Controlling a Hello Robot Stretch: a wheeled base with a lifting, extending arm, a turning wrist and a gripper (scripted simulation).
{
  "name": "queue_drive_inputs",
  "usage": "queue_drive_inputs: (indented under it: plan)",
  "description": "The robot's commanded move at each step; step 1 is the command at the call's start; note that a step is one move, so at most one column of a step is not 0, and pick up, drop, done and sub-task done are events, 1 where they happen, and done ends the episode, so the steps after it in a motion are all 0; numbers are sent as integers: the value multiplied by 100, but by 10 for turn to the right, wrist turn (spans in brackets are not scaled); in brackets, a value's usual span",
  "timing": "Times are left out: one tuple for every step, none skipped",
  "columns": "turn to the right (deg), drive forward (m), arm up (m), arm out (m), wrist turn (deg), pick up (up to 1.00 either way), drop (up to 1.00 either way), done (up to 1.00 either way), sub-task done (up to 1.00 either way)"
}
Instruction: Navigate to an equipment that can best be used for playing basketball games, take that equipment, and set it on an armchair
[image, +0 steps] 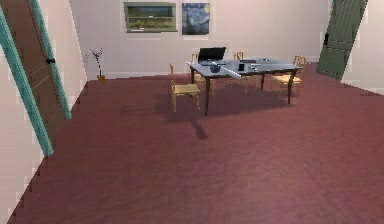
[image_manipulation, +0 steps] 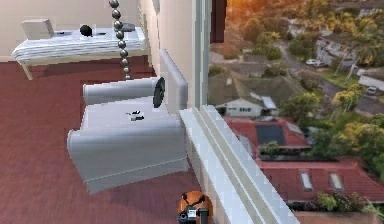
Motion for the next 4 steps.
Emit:
queue_drive_inputs:
  plan:
    - [0, 0, -30, 0, 0, 0, 0, 0, 0]
    - [0, 0, 0, 0, 0, 100, 0, 0, 0]
    - [0, 0, 10, 0, 0, 0, 0, 0, 0]
    - [0, 0, 50, 0, 0, 0, 0, 0, 0]
